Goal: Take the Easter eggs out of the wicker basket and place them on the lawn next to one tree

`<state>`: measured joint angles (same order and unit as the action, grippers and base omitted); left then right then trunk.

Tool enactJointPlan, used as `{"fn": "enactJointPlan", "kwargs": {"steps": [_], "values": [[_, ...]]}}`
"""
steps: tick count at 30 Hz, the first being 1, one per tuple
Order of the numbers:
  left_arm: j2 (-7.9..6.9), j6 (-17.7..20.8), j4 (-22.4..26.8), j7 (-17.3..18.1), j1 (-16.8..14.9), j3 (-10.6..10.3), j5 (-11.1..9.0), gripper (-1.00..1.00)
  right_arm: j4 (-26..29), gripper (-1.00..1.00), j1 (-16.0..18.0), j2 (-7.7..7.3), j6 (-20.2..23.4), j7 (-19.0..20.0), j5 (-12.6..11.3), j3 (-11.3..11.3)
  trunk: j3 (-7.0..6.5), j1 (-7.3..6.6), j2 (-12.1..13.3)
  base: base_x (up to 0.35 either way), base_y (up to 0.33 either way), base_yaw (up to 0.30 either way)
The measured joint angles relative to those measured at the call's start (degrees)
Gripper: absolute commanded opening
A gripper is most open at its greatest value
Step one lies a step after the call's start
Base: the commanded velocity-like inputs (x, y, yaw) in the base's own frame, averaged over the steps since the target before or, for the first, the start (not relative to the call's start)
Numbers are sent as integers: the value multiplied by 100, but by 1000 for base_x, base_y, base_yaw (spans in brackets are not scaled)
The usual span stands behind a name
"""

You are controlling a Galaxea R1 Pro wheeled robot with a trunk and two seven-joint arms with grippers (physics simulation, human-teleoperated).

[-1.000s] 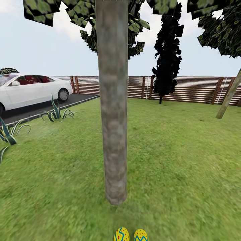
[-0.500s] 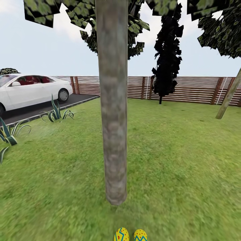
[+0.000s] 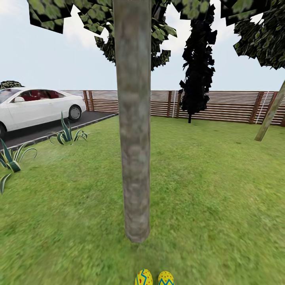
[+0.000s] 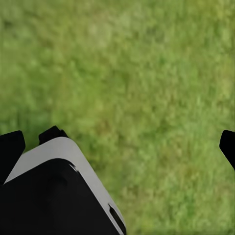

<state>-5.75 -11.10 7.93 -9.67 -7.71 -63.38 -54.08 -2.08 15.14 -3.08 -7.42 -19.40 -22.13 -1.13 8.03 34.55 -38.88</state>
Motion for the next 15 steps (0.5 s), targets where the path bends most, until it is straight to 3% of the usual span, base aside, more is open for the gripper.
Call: {"fn": "enactJointPlan", "kwargs": {"steps": [6, 15], "values": [[-21, 5, 0, -2, -2, 8, -49, 100, 0, 100, 0, 0, 0, 0, 4, 0, 0, 0, 0, 0, 0, 0], [-184, -12, -21, 6, -8, 45, -33, 100, 0, 100, -2, 0, 0, 0, 4, 0, 0, 0, 0, 0, 0, 0]]}}
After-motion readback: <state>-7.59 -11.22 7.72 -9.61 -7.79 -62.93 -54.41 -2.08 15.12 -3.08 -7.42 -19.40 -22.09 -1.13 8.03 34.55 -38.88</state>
